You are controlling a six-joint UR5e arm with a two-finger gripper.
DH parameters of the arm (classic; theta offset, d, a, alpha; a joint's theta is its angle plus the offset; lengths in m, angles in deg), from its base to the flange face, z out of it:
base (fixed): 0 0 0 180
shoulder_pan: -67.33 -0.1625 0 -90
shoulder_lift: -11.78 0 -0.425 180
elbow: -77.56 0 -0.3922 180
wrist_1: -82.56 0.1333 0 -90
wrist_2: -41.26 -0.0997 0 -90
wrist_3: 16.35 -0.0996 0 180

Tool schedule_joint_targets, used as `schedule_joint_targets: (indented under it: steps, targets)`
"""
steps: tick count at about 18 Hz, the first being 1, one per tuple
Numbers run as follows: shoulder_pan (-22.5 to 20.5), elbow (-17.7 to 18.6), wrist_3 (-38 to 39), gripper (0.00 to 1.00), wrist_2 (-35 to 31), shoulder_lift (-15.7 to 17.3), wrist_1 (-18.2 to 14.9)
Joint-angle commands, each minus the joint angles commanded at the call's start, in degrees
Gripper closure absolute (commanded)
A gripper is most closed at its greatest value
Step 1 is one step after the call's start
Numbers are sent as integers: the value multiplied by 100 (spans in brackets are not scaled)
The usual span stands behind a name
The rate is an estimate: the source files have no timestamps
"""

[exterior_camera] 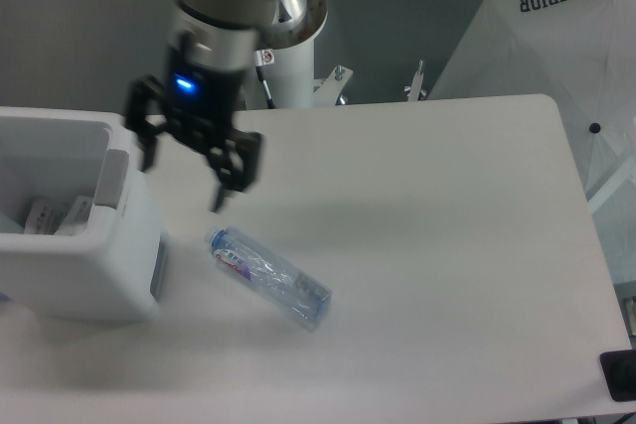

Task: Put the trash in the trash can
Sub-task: 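Move the gripper back down to the clear plastic bottle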

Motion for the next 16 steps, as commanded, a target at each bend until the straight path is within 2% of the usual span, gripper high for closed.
schedule_joint_targets:
  steps: [3,5,7,10,16]
  targets:
    - [-264,62,148,0,-9,-255,-9]
    - [-265,62,630,0,-157,-483,0]
    - [-238,27,1411,0,-692,-720,9]
    - [-229,-17,2292,0,-958,-1046,26]
    - [7,-26,3013,0,-1178,-1512,18]
